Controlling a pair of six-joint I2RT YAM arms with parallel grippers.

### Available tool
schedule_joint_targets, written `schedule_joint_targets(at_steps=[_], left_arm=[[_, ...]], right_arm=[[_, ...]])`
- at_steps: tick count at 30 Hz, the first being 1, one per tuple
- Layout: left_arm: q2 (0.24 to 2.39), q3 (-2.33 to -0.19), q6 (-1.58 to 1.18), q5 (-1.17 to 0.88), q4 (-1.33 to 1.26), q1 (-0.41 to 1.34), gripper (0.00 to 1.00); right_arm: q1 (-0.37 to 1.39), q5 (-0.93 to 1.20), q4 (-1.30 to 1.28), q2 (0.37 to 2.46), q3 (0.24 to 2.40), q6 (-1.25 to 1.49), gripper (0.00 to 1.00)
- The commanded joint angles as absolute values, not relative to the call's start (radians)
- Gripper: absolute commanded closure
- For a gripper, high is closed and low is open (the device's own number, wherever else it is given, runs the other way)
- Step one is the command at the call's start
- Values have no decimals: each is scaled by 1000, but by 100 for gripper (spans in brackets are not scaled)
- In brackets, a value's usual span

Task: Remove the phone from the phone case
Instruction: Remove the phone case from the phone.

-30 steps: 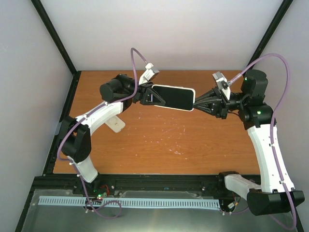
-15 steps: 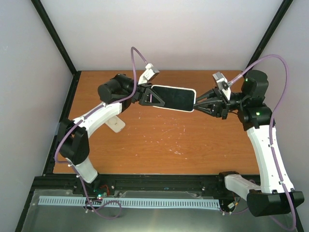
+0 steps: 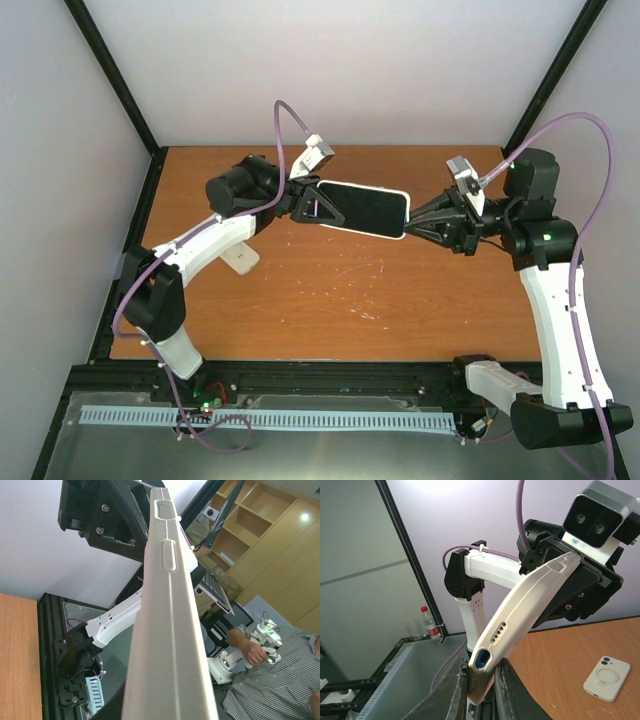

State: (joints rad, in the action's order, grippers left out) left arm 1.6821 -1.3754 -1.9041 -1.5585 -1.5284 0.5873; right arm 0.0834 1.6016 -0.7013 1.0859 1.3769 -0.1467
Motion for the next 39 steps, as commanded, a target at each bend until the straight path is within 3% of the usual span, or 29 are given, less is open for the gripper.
schedule_joint_targets(at_steps=[1, 4, 8, 9, 11, 12, 17, 19, 23, 26, 31, 34, 36, 37, 38, 39], left_arm=[[1670, -1481, -1912, -1451, -1826, 707, 100], [1677, -1527, -1915, -1467, -1827, 736, 100], [1667, -1562, -1910, -1477, -1827, 777, 100], [1664, -1568, -1908, -1475, -1827, 782, 100], [1661, -1579, -1902, -1472, -1826, 790, 100], [1662, -1587, -1902, -1474, -1825, 794, 100], [1702, -1604, -1871, -1562, -1767, 797, 100], [1705, -1586, -1742, -1600, -1594, 794, 98], [1634, -1543, -1114, -1528, -801, 761, 76], [1632, -1584, -796, -1393, -425, 739, 69], [1684, -1546, -930, -1412, -607, 731, 66], [1712, -1533, -932, -1412, -616, 720, 55], [1729, -1526, -925, -1400, -619, 718, 52], [1737, -1522, -923, -1401, -632, 718, 53], [1740, -1515, -933, -1412, -669, 720, 61], [1743, -1503, -963, -1427, -730, 721, 76]], right_arm=[[88, 1602, -767, 1175, 1393, -293, 94], [61, 1538, -668, 1196, 1339, -176, 97], [6, 1606, -403, 1202, 1235, 57, 95], [7, 1647, -495, 1221, 1269, -64, 95], [6, 1693, -977, 1287, 1410, -509, 97], [5, 1694, -1128, 1316, 1453, -606, 97], [42, 1695, -1163, 1290, 1515, -672, 97], [74, 1695, -1092, 1239, 1507, -593, 97], [116, 1694, -859, 1127, 1446, -378, 97], [120, 1694, -866, 1113, 1446, -372, 97], [122, 1694, -943, 1169, 1421, -438, 97], [125, 1695, -992, 1201, 1423, -497, 97], [127, 1694, -1027, 1222, 1443, -533, 97], [127, 1694, -1036, 1236, 1456, -533, 97], [126, 1693, -1048, 1251, 1467, -535, 97], [121, 1691, -1051, 1266, 1474, -526, 97]])
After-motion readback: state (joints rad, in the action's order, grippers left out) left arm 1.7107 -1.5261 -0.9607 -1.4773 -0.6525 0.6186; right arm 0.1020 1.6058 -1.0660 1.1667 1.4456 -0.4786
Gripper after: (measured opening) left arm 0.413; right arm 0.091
